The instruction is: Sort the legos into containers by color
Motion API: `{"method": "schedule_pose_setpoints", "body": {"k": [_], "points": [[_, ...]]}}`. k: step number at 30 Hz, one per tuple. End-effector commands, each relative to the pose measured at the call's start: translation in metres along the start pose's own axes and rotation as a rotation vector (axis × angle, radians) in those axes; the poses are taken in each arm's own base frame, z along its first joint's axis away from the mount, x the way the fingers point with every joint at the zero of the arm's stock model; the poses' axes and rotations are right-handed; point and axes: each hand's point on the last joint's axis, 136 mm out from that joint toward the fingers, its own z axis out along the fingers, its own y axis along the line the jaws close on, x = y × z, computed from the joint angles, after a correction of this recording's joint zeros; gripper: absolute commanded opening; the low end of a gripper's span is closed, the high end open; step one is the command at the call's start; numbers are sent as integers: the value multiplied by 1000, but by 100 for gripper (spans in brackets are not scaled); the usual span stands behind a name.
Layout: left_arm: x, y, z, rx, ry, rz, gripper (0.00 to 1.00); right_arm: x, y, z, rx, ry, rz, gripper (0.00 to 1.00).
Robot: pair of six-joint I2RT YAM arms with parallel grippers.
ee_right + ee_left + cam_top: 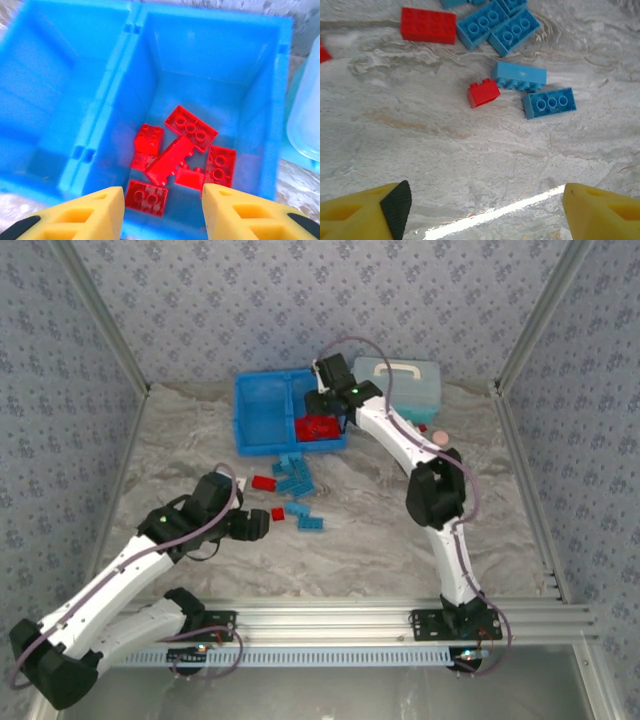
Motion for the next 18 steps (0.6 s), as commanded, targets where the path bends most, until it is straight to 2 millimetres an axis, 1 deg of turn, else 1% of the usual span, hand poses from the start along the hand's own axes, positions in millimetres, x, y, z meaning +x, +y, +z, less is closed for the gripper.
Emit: {"method": "schedule_pose_setpoints", "body": {"k": [1,2,4,7,8,11,12,13,14,16,18], "points": [[4,-13,20,29,23,49,77,-7,13,-61,-55,-79,3,50],[-1,-17,29,32,10,64,76,-2,13,-79,-74,-102,10,52],[-2,-14,46,-3,26,70,75,15,11,-102,-96,-118,43,55],[-8,-8,68,-83,58,45,72,47,5,-129,-106,-110,86,61],[-9,-8,76,-96,61,26,70,55,2,-138,-95,-114,99,63],[-13,-9,97,-115,75,-17,62,79,-12,-157,-57,-119,131,66],[-12,-11,104,-117,86,-19,61,83,-15,-163,-49,-125,138,67],[-12,-13,111,-110,95,-20,61,83,-17,-171,-46,-144,143,67],[-13,-18,119,-93,102,-16,61,94,-21,-171,-34,-129,141,68],[-14,-21,129,-83,108,-19,62,98,-25,-174,-18,-133,133,70],[-16,-21,137,-97,116,-13,65,100,-28,-175,-7,-123,124,70]]}}
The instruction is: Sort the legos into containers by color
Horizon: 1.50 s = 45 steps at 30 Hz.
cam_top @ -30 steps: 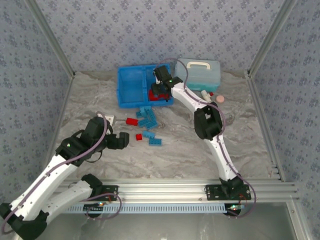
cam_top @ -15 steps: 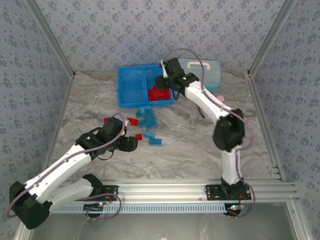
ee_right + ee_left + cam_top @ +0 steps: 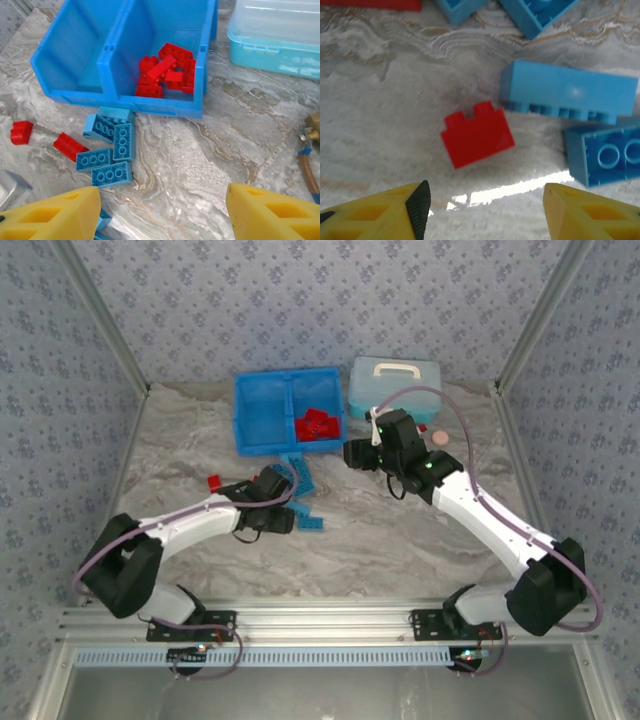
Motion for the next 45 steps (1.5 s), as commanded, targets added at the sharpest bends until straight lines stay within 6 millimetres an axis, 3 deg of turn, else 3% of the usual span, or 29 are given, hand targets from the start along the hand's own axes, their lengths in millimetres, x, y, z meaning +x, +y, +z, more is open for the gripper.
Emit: {"method": "schedule_pose_setpoints", "body": {"k": [1,7,10,15,18,21,25,26,29,34,38,45], "points": [[-29,-13,2,18,-73,-18,65,-5,-7,-6,34,-25,12,71],[-28,5,21,-116,-38,-19,56,-11,-5,-9,27,-36,9,72],[-22,7,27,-125,-15,-27,44,-12,-7,-10,33,-39,7,72],[-18,10,27,-136,-12,-31,30,-10,-8,-9,38,-34,11,74],[-24,6,17,-117,-35,-30,25,-11,-8,-12,37,-38,29,81],[-54,-10,-26,-59,-155,-1,24,-12,-10,-19,39,-53,66,89],[-119,-30,-92,-9,-353,39,24,-10,-15,-32,41,-89,125,99],[-137,-34,-103,-11,-390,50,24,-9,-16,-35,37,-98,139,100],[-185,-40,-109,-15,-443,61,24,-5,-16,-44,18,-119,168,100],[-256,-55,-86,-13,-468,61,24,4,-18,-56,8,-125,186,100],[-295,-64,-50,-65,-448,94,24,11,-20,-63,5,-125,183,100],[-325,-63,18,-98,-404,68,25,16,-24,-68,12,-134,184,100]]}}
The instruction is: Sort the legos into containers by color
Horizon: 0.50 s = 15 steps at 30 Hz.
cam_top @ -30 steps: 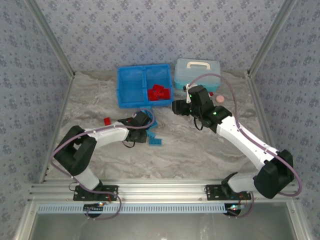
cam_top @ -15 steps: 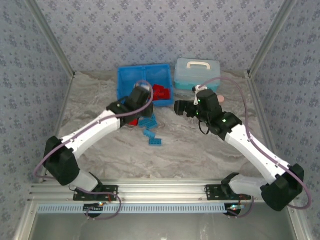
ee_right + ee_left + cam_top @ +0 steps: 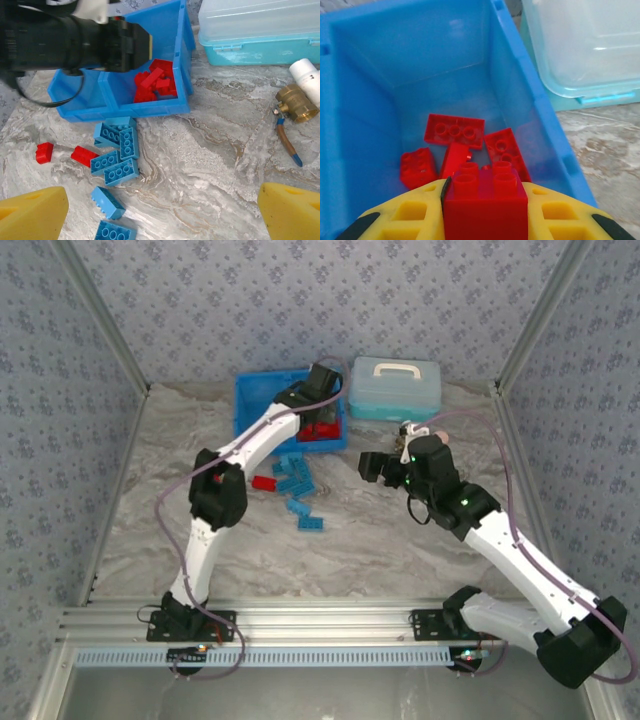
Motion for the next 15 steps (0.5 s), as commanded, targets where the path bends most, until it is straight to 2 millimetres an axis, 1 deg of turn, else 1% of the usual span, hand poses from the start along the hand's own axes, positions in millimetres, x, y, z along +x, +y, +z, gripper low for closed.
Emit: {"method": "schedule_pose_setpoints", "body": {"k": [1,2,4,6,7,9,12,14,15], "points": [[-6,10,12,-34,18,9,27,1,-4,-6,13,-9,11,100],[-3,9,20,-35,30,11,30,1,-4,-7,13,-10,9,100],[1,8,28,-27,52,11,40,0,-5,-8,14,-14,6,100],[-1,6,27,-17,51,10,49,0,-4,-9,11,-11,2,100],[-4,4,23,-6,45,9,52,-1,-4,-10,12,-11,0,100],[-12,2,9,2,28,10,53,-3,-2,-11,6,-15,0,100],[-27,1,-22,16,-5,20,52,-7,0,-13,-2,-26,2,100],[-33,2,-53,29,-31,23,52,-9,0,-13,-2,-32,2,100],[-32,4,-67,34,-41,25,52,-8,0,-13,0,-30,3,100]]}}
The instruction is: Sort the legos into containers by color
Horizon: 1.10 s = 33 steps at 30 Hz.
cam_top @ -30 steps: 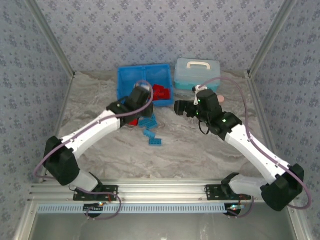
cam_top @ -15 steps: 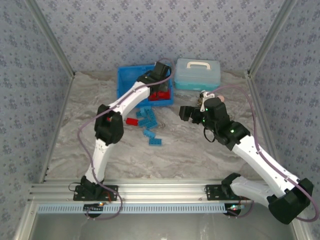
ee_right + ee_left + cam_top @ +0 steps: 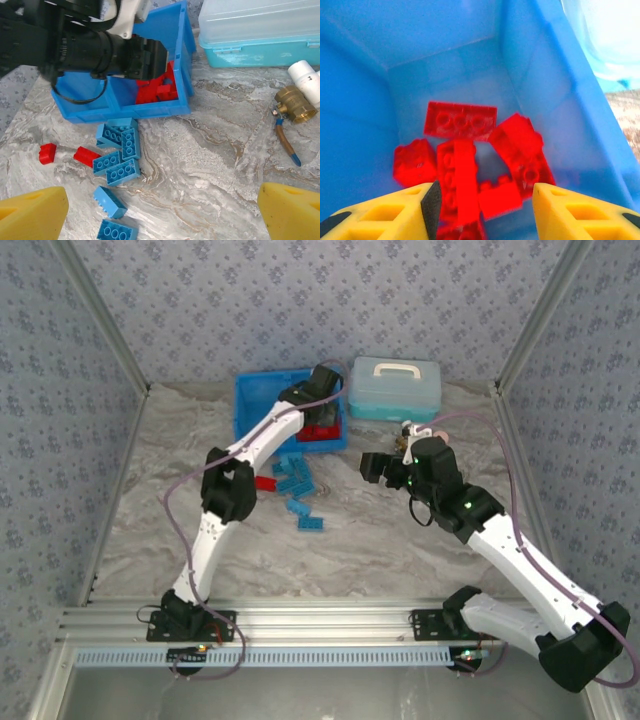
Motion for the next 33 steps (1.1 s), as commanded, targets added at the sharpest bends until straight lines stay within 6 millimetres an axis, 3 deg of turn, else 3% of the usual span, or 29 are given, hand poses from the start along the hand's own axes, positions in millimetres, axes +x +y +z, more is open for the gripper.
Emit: {"method": "schedule_pose_setpoints", "body": {"k": [1,6,9,11,15,19,24,33], "points": [[-40,3,-104,62,-159,-4,52,-6,0,-7,3,-18,0,100],[22,49,-167,20,-165,-42,53,-4,4,-7,-9,-10,2,100],[69,71,-183,15,-130,-42,54,-4,5,-6,-12,-10,-3,100],[95,75,-184,41,-106,-3,58,-4,6,-7,-17,-12,-5,100],[141,89,-167,119,-2,-37,69,-4,10,-3,-28,0,-8,100],[170,104,-143,109,86,-36,75,-1,15,-1,-38,13,-11,100],[187,112,-115,126,176,-26,93,1,16,1,-38,29,-16,100],[203,122,-78,109,272,29,95,0,17,4,-27,32,-30,100]]}}
